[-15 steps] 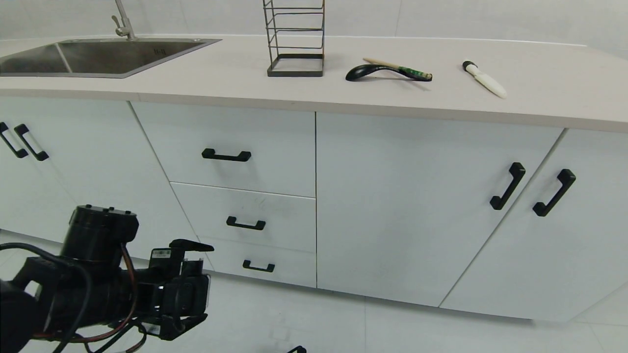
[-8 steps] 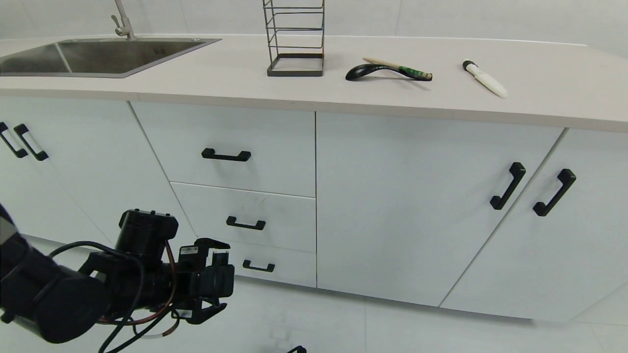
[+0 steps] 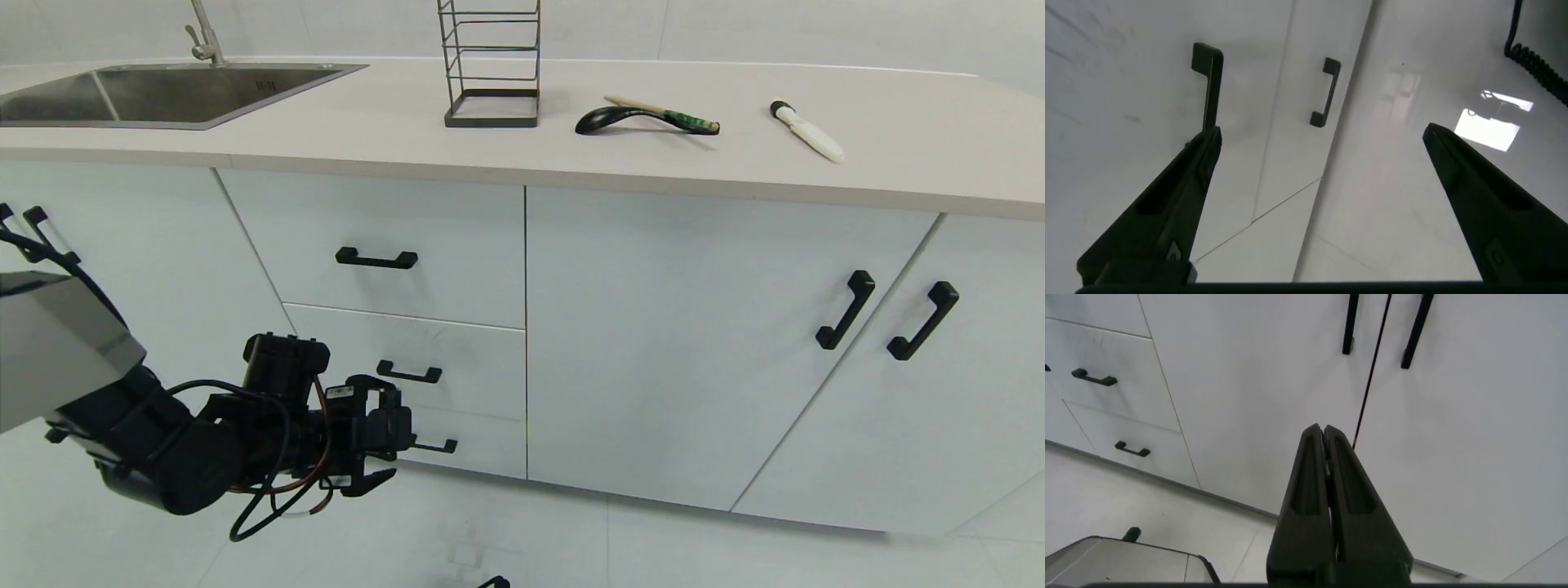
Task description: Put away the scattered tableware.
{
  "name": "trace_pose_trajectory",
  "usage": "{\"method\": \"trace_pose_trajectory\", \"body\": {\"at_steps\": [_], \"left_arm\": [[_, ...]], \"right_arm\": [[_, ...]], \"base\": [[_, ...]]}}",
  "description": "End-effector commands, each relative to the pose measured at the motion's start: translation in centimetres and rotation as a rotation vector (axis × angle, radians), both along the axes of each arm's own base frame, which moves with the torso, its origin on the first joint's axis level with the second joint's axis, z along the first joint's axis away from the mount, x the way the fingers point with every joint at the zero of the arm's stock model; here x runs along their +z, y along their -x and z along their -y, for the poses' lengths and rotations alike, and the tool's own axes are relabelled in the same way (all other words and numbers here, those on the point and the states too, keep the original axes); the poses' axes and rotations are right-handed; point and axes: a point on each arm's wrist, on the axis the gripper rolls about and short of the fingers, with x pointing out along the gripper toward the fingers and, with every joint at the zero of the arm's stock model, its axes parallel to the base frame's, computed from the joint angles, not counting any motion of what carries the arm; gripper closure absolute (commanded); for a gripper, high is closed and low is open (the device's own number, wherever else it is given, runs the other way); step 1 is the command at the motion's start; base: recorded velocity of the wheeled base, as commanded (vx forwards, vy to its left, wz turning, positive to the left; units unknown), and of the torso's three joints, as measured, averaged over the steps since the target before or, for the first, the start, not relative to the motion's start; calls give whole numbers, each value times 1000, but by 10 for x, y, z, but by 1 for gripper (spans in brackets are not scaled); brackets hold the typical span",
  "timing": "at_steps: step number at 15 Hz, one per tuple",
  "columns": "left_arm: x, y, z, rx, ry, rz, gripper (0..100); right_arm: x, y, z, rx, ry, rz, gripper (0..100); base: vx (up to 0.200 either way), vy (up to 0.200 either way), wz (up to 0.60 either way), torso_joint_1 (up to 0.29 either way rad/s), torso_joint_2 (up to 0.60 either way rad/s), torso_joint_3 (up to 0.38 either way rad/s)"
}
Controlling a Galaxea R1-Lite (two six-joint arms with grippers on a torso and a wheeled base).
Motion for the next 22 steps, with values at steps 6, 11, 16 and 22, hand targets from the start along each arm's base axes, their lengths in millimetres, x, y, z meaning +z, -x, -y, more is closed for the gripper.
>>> {"method": "trace_pose_trajectory", "body": {"at_steps": [6,11,16,22], "left_arm": [[-18,-34,-3,33,-3,0,0],[-35,-53,3,28,-5,-9,0],[-41,-70,4,37,1,7,0],[-44,-79,-4,63,9,43,0]], "right_arm": [[0,0,0,-6,21,6,100],[1,0,0,-6,15,6,100],[1,0,0,-6,11,5,100],[1,0,0,-6,11,5,100]], "base": [[0,0,0,0,0,0],[0,0,0,0,0,0],[0,0,0,0,0,0],[0,0,0,0,0,0]]}}
